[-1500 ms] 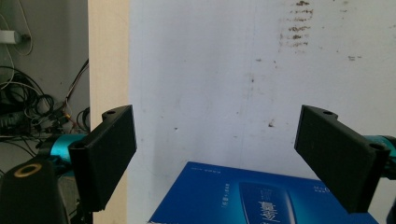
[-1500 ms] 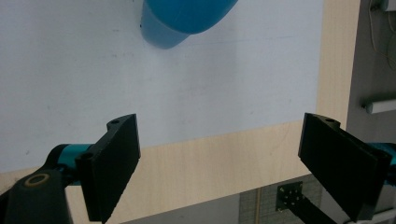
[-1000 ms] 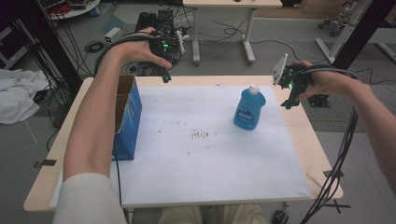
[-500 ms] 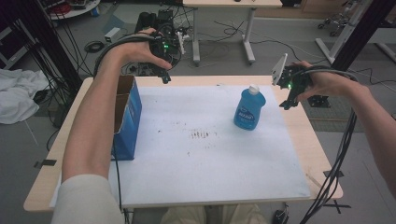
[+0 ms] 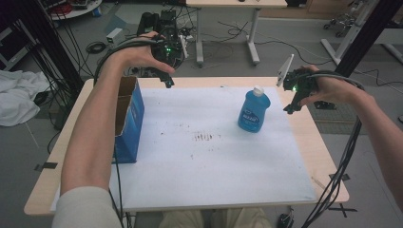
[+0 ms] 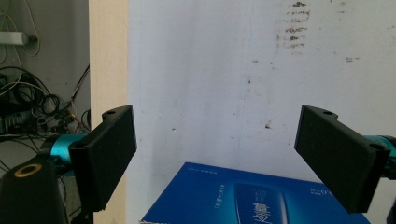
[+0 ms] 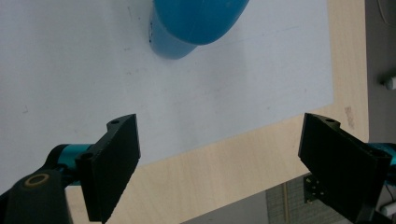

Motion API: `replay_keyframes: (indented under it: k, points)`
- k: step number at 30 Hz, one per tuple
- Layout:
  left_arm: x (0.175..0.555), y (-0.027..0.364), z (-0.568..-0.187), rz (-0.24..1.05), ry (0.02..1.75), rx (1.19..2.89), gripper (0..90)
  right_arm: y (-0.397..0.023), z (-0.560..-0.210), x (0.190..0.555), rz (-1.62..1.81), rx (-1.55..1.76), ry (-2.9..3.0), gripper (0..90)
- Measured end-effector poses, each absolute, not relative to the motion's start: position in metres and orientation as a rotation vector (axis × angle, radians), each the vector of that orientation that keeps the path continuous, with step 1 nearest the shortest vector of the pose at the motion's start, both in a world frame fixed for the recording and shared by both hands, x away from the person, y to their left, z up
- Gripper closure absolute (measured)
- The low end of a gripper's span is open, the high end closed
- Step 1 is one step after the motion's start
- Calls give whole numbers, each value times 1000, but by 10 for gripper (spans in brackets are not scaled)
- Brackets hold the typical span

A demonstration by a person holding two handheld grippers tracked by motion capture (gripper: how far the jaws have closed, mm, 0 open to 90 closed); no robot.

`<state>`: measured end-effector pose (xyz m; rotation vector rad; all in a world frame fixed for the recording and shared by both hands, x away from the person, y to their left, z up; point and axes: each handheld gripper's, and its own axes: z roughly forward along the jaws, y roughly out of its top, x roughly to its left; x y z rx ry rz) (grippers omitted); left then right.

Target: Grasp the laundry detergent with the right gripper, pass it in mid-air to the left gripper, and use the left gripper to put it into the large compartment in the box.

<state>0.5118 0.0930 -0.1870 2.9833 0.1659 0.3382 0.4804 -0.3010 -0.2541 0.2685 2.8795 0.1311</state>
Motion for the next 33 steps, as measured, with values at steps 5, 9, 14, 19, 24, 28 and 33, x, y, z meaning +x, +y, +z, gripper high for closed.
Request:
replay_keyframes:
  k: [5, 9, 14, 19, 24, 28, 33]
  points:
    - [511, 93, -188, 344, 164, 2981, 129, -301, -254, 480, 136, 278, 2875, 120]
    - [509, 90, -189, 343, 151, 2972, 129, -296, -259, 473, 123, 336, 2880, 120]
    - [511, 89, -191, 346, 146, 2970, 129, -286, -274, 468, 123, 484, 2856, 120]
    - [511, 89, -192, 340, 145, 2968, 129, -286, -282, 469, 211, 573, 2839, 120]
    - [510, 90, -189, 344, 154, 2970, 129, -285, -286, 468, 221, 610, 2832, 120]
    - [513, 90, -198, 331, 148, 2961, 129, -287, -280, 469, 191, 584, 2847, 120]
    - [513, 91, -199, 328, 152, 2963, 129, -285, -287, 468, 242, 634, 2818, 120]
